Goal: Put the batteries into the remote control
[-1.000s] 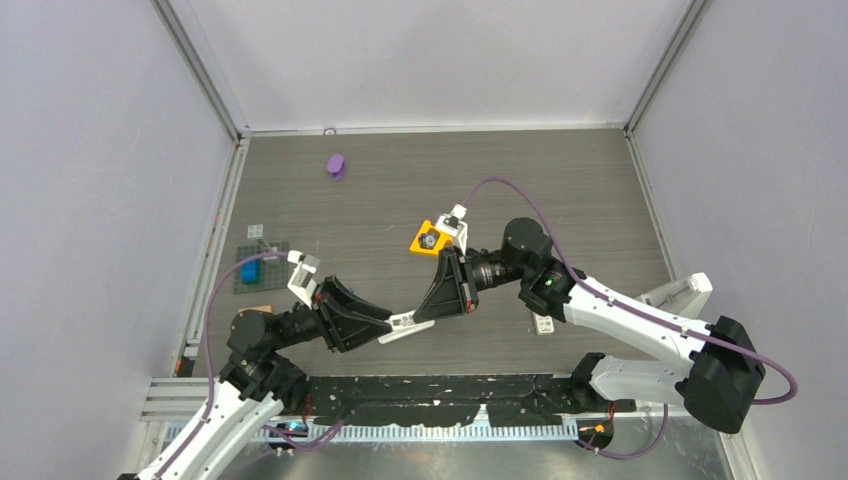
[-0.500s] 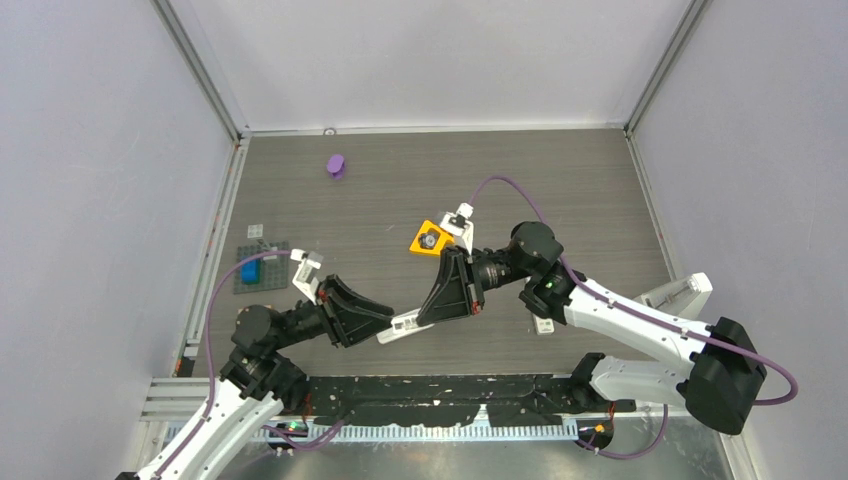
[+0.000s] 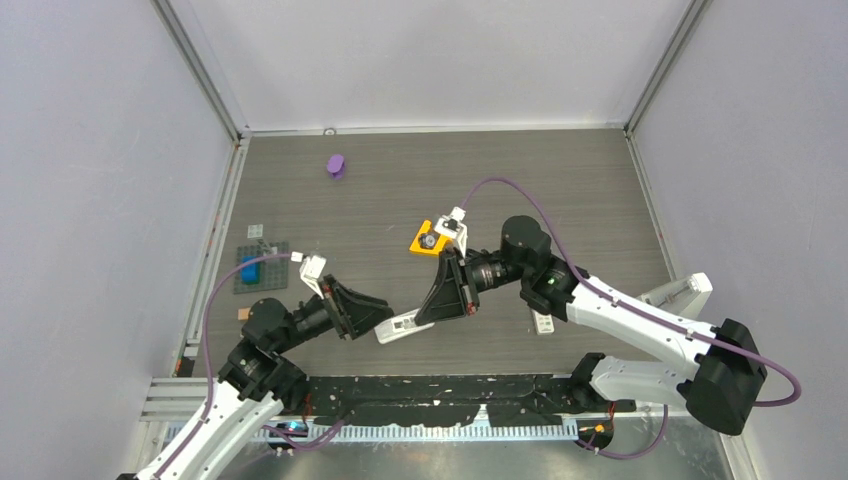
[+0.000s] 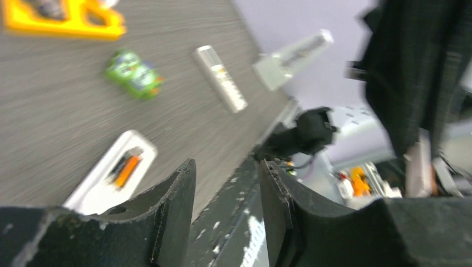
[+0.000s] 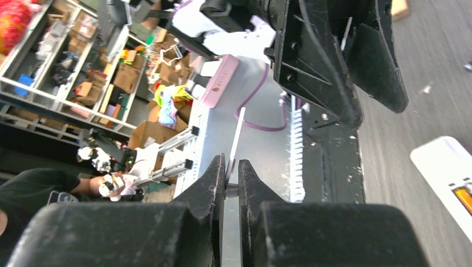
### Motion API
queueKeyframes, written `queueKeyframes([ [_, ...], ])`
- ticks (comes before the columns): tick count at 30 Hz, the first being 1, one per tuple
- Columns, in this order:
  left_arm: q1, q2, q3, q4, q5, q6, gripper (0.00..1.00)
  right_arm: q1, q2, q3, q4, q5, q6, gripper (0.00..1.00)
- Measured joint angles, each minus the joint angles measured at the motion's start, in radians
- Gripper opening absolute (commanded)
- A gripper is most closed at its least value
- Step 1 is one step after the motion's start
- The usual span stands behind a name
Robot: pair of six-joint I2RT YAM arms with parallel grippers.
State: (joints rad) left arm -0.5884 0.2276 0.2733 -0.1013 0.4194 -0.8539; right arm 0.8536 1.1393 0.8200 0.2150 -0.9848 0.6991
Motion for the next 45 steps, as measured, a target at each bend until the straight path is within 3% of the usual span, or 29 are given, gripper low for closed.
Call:
queueKeyframes([
  [7,0.000,0.125,0.066,-0.389,-0.331,-0.003,0.56,-0.012,0.189,0.099,-0.258,0.103,-0.175,0.05],
  [11,0.002,0.172,0.080,-0.469,-0.389,-0.002,0.64,-0.036,0.327,0.111,-0.385,0.139,-0.240,0.05],
  [17,0.002,0.203,0.056,-0.442,-0.369,-0.001,0.71,-0.071,0.499,0.189,-0.538,0.179,-0.318,0.05],
  [29,0.014,0.398,-0.011,-0.341,-0.296,0.001,0.69,-0.097,0.701,0.353,-0.616,0.198,-0.363,0.05],
  [45,0.035,0.485,-0.040,-0.189,-0.248,0.001,0.67,-0.096,0.726,0.377,-0.674,0.199,-0.377,0.05],
])
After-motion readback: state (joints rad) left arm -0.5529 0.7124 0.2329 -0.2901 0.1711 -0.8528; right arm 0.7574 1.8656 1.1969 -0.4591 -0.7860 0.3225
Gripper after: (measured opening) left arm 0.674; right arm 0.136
